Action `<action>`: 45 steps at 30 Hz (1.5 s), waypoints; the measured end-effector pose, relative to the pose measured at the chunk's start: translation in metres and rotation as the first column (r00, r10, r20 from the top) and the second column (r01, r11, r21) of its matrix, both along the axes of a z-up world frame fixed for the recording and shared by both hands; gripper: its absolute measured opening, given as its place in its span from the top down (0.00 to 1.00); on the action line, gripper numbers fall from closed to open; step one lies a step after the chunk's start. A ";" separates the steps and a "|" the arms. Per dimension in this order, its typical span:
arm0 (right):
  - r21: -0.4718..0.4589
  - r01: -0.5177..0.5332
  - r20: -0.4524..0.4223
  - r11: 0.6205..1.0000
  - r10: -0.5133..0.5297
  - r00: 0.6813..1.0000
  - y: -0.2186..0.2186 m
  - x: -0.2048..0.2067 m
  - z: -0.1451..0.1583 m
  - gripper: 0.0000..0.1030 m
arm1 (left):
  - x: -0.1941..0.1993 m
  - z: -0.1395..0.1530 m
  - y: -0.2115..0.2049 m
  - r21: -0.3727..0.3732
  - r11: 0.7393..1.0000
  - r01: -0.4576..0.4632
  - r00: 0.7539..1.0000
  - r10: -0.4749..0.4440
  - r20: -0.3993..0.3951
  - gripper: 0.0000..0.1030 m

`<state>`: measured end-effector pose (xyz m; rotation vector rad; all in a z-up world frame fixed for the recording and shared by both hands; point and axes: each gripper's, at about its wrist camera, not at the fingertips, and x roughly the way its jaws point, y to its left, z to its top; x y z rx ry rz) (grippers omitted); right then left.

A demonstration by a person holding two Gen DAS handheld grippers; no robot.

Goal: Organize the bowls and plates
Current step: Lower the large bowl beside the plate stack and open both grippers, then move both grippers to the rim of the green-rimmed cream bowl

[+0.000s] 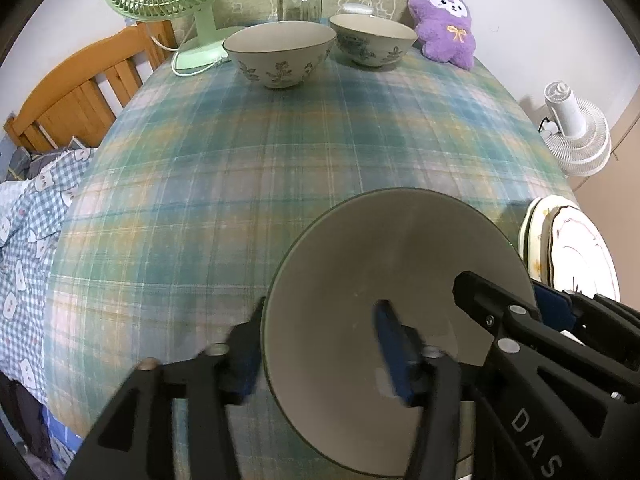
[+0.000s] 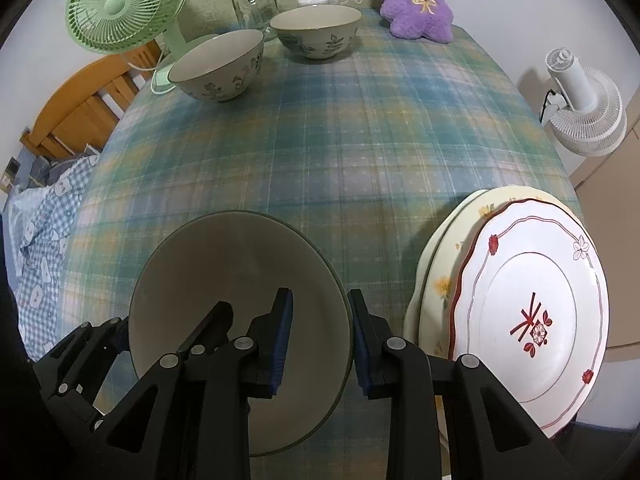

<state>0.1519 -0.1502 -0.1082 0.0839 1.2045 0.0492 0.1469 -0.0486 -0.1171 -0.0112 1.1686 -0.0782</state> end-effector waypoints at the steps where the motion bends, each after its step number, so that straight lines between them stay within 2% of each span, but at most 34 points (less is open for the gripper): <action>1: -0.003 -0.001 -0.003 1.000 0.001 1.000 0.000 -0.001 0.000 0.69 | -0.001 0.001 0.000 0.009 1.000 -0.004 1.000 0.004 0.003 0.35; 4: -0.017 -0.006 -0.007 1.000 0.006 1.000 0.000 -0.001 0.002 0.69 | -0.002 0.004 -0.001 0.019 1.000 -0.014 1.000 0.014 -0.003 0.26; 6: -0.043 -0.014 -0.008 0.999 0.013 1.000 0.001 0.000 0.005 0.68 | -0.002 0.008 -0.001 0.027 0.999 -0.017 1.000 0.016 0.004 0.25; 11: -0.036 -0.036 0.013 0.999 0.036 0.999 0.000 0.001 0.020 0.68 | -0.001 0.026 0.000 0.025 0.999 -0.040 0.999 0.039 0.017 0.24; 21: -0.014 -0.042 0.131 0.999 0.044 0.990 -0.010 0.011 0.085 0.64 | 0.011 0.089 0.000 0.044 0.996 -0.076 0.987 0.069 0.144 0.18; 22: -0.018 -0.044 0.142 0.999 0.046 0.989 -0.009 0.014 0.091 0.63 | 0.013 0.095 0.001 0.040 0.996 -0.082 0.985 0.075 0.156 0.18; 24: -0.032 -0.027 0.170 0.999 0.032 0.985 -0.009 0.020 0.105 0.49 | 0.020 0.106 0.005 0.030 0.995 -0.094 0.980 0.088 0.177 0.17; 26: -0.026 -0.017 0.193 1.000 0.021 0.981 -0.010 0.025 0.116 0.41 | 0.027 0.114 0.008 0.022 0.995 -0.100 0.976 0.094 0.196 0.16; 28: -0.019 -0.024 0.213 1.000 0.027 0.977 -0.009 0.031 0.124 0.40 | 0.036 0.122 0.011 0.026 0.995 -0.098 0.974 0.090 0.209 0.14; 37: -0.031 -0.030 0.244 0.999 0.036 0.969 0.011 0.082 0.138 0.35 | 0.087 0.129 0.033 0.002 0.997 -0.080 0.975 0.078 0.207 0.08; 45: -0.026 -0.007 0.253 1.000 0.014 0.967 0.027 0.136 0.128 0.32 | 0.144 0.119 0.050 0.022 0.998 -0.057 0.976 0.051 0.211 0.08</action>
